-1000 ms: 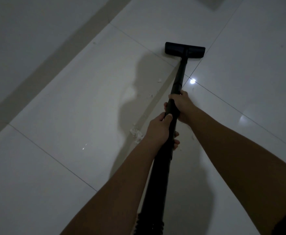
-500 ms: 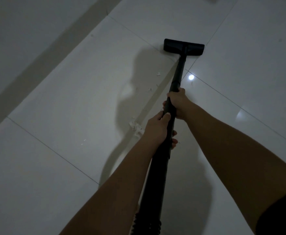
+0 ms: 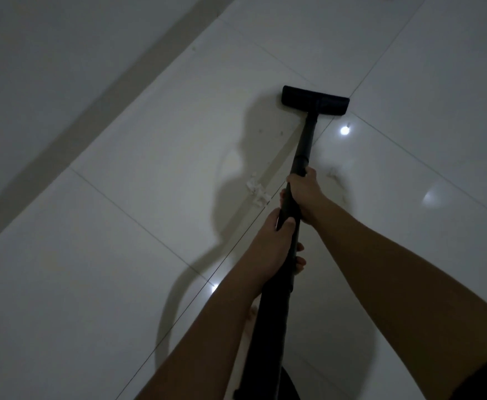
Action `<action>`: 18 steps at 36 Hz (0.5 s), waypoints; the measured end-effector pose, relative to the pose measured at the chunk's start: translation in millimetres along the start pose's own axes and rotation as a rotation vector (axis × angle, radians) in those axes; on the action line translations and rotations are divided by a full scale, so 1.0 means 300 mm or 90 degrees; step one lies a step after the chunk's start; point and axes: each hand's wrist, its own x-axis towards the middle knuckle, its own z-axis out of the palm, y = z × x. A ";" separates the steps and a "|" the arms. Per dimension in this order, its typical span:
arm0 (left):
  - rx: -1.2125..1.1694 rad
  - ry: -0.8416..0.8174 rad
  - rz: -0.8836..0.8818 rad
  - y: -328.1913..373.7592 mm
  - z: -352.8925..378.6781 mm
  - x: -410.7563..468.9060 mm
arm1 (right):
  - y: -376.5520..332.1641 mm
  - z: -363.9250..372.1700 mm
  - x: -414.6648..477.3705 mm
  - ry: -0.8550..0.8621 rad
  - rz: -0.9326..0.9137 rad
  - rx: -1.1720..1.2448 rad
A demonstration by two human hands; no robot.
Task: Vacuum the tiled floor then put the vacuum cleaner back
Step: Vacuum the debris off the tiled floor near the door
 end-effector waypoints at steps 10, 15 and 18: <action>0.010 -0.013 -0.018 -0.120 -0.097 -0.268 | 0.157 0.113 -0.225 -0.019 -0.003 -0.001; 0.061 0.004 0.002 -0.194 -0.143 -0.403 | 0.228 0.146 -0.335 -0.035 0.001 0.004; 0.065 0.009 0.011 -0.236 -0.162 -0.467 | 0.275 0.168 -0.396 -0.044 0.005 0.014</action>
